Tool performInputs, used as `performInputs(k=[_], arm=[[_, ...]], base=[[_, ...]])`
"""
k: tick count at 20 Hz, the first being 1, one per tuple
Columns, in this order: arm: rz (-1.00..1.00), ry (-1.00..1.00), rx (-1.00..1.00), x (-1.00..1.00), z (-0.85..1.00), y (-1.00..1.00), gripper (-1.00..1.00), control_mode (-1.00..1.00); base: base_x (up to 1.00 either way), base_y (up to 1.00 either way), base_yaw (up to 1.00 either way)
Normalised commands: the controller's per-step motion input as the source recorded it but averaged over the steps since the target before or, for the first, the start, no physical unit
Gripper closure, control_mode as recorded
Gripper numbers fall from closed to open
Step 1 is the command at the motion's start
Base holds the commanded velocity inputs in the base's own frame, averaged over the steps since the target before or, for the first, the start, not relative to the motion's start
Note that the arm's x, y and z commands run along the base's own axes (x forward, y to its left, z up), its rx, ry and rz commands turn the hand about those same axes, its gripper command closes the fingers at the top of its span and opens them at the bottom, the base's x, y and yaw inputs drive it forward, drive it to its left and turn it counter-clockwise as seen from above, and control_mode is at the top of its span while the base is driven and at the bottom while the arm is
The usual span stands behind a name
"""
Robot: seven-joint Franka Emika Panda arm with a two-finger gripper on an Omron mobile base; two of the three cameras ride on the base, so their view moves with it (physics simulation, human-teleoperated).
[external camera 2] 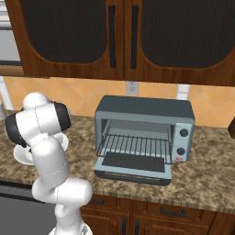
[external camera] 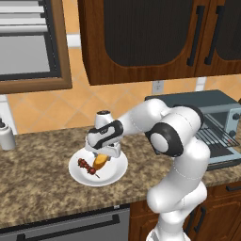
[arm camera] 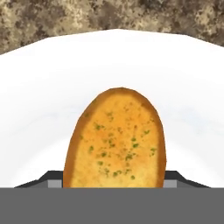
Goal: Pick up the kebab skewer and baguette bread, and place them inside the toaster oven. Close the toaster oven door and start by setting the timer.
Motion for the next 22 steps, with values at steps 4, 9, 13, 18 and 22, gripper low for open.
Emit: performInputs(k=[4,9,13,18,22], arm=[[-0.04,0.0,0.01,-0.01,0.51,-0.11,1.0,-1.0],[-0.15,0.03,0.03,-0.36,0.63,-0.39,1.0,-1.0],[-0.17,0.01,0.0,-0.41,0.18,-0.46,1.0,-1.0],[-0.23,-0.02,0.0,-0.52,0.35,-0.51,1.0,-1.0],[-0.27,-0.03,0.0,-0.83,0.47,-0.49,1.0,-1.0]], base=[[0.0,0.0,0.0],[0.0,0.0,0.0],[0.0,0.0,0.0],[0.0,0.0,0.0],[0.0,0.0,0.0]])
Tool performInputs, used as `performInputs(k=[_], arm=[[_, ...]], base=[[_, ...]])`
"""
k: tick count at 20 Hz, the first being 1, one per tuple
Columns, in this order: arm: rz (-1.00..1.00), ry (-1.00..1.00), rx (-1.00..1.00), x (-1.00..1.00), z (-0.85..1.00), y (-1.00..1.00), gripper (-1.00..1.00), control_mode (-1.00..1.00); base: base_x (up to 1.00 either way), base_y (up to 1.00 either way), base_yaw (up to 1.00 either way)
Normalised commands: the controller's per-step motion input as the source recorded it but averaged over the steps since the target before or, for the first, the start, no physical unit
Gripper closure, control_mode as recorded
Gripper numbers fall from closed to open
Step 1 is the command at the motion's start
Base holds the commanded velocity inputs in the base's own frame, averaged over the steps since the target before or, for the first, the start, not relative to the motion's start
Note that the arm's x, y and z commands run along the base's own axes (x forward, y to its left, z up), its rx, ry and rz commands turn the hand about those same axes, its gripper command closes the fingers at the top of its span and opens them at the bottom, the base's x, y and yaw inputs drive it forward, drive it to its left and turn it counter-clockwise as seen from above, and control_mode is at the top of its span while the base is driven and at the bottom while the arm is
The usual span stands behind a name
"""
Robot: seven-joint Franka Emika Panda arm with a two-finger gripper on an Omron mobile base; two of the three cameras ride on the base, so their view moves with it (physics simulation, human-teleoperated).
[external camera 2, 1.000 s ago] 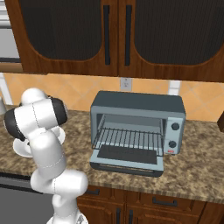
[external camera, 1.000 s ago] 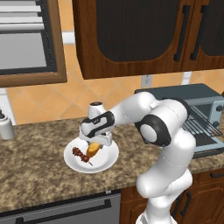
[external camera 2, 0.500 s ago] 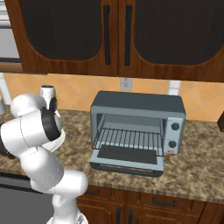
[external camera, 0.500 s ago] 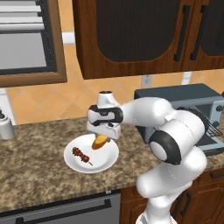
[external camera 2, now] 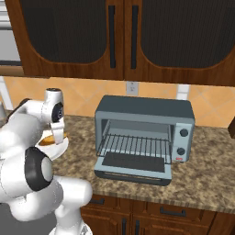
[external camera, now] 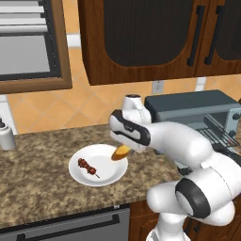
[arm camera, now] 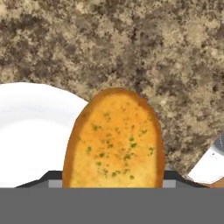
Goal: Pick up the kebab skewer and baguette bread, and place them inside the toaster oven. Close the toaster oven door and start by setting the timer.
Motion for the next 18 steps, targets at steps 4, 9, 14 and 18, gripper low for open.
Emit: performInputs(k=[4,9,14,18], arm=[[-0.33,-0.03,0.0,-0.78,0.51,-0.62,1.0,-1.0],[-0.14,-0.14,-0.01,-0.63,0.52,-0.89,1.0,-1.0],[-0.08,-0.12,-0.01,-0.46,0.69,-0.93,1.0,-1.0],[-0.25,-0.02,0.0,-0.32,0.64,-0.91,1.0,-1.0]], base=[[0.0,0.0,0.0],[0.0,0.0,0.0],[0.0,0.0,0.0],[0.0,0.0,0.0]])
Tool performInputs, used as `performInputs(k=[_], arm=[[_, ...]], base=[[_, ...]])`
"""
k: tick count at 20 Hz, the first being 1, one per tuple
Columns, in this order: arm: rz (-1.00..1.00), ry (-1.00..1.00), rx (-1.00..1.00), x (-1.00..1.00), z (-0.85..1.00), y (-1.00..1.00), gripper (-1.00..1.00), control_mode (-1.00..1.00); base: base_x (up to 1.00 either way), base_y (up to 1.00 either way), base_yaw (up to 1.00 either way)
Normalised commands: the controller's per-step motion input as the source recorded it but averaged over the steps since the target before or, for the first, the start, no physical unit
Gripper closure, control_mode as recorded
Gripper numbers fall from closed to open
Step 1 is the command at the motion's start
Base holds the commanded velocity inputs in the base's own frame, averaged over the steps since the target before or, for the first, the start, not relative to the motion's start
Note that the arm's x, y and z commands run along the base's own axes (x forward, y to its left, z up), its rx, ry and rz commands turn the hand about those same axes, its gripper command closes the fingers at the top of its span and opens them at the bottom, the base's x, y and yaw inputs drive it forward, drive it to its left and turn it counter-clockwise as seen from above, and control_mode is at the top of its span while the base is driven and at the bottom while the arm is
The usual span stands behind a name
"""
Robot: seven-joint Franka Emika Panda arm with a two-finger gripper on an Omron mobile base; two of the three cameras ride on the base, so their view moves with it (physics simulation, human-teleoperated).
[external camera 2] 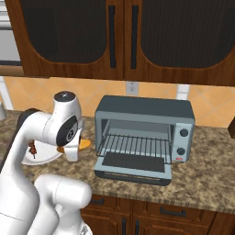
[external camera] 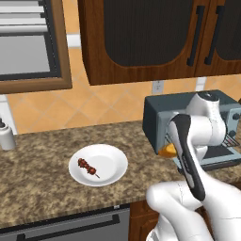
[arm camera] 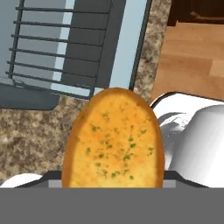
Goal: Pick up the kebab skewer and baguette bread, and place them inside the toaster oven. Close the toaster oven door and start by setting the timer.
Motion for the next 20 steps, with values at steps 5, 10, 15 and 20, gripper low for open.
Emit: performInputs(k=[5,10,15,20], arm=[[-0.21,0.0,0.0,-0.02,0.37,-0.82,1.0,-1.0],[-0.19,0.0,0.0,0.09,0.12,-0.72,1.0,-1.0],[-0.02,-0.02,0.02,0.54,0.0,-0.45,1.0,-1.0],[0.04,-0.05,0.02,0.47,-0.22,-0.07,1.0,-1.0]], base=[[0.0,0.0,0.0],[0.0,0.0,0.0],[0.0,0.0,0.0],[0.0,0.0,0.0]])
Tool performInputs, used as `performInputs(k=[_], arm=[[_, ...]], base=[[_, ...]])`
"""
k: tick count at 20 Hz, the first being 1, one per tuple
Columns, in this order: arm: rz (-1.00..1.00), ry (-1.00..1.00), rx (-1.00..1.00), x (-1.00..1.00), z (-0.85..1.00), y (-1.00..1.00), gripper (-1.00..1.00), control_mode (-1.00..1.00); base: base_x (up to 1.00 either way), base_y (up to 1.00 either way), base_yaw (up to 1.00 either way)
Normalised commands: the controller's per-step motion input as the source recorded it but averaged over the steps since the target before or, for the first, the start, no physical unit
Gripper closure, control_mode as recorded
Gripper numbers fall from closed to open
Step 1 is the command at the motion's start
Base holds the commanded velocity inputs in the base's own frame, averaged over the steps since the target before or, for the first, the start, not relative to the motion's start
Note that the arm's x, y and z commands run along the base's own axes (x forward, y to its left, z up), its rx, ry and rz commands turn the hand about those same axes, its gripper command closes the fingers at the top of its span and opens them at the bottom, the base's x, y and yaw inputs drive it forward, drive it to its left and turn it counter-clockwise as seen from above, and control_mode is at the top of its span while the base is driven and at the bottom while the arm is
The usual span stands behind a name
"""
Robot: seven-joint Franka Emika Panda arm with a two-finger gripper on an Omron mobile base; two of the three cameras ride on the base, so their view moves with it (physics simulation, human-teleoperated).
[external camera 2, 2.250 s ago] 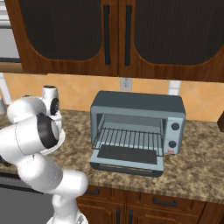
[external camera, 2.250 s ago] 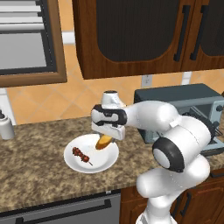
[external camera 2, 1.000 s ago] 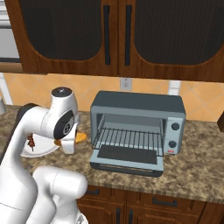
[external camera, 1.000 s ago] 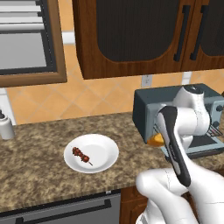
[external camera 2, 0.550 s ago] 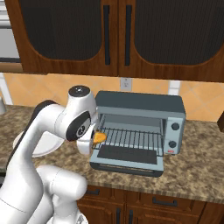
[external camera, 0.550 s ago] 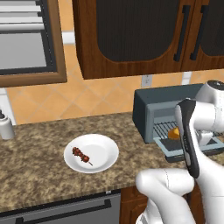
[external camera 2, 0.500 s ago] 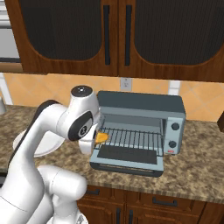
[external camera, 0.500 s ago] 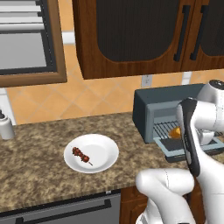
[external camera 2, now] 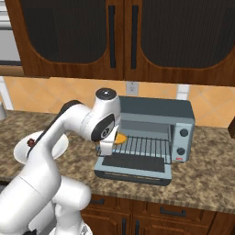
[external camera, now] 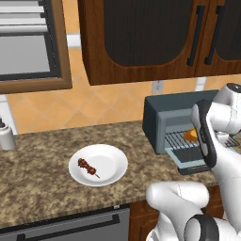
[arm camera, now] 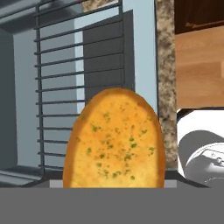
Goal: Pick up the kebab skewer and baguette bread, and place them inside the toaster oven. Close the toaster oven door and start by setting the timer.
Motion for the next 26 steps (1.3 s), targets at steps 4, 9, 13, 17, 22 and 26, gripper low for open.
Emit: performInputs(k=[4,9,13,17,22,26], arm=[[0.0,-0.04,0.0,0.3,-0.39,-0.03,1.0,-1.0],[0.0,-0.02,0.0,0.29,-0.33,-0.05,1.0,-1.0],[0.0,0.0,0.0,0.22,-0.19,-0.08,1.0,-1.0],[-0.01,0.0,0.0,0.36,0.0,0.0,1.0,-1.0],[0.0,0.0,0.0,0.34,0.0,-0.02,1.0,-1.0],[0.0,0.0,0.0,0.34,0.0,-0.07,1.0,-1.0]], base=[[0.0,0.0,0.0],[0.0,0.0,0.0],[0.0,0.0,0.0],[0.0,0.0,0.0],[0.0,0.0,0.0],[0.0,0.0,0.0]])
